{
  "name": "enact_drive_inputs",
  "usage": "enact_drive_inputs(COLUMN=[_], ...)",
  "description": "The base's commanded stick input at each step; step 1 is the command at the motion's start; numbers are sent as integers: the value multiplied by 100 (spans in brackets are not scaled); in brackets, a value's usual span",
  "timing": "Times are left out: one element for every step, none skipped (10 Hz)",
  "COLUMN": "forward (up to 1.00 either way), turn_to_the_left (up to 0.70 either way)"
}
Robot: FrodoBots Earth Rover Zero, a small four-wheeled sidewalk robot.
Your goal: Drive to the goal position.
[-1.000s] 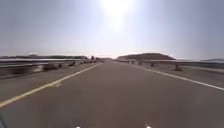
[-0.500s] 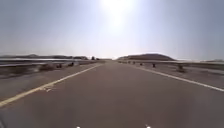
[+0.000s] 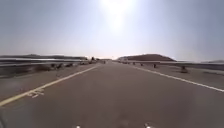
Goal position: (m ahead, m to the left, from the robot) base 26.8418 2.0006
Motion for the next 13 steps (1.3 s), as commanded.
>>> enact_drive_inputs(forward=[70, 70, 70, 70, 70, 70, 70, 70, 70, 70, 70, 70, 70], turn_to_the_left=[0, 0, 0, 0, 0, 0, 0, 0, 0, 0, 0, 0, 0])
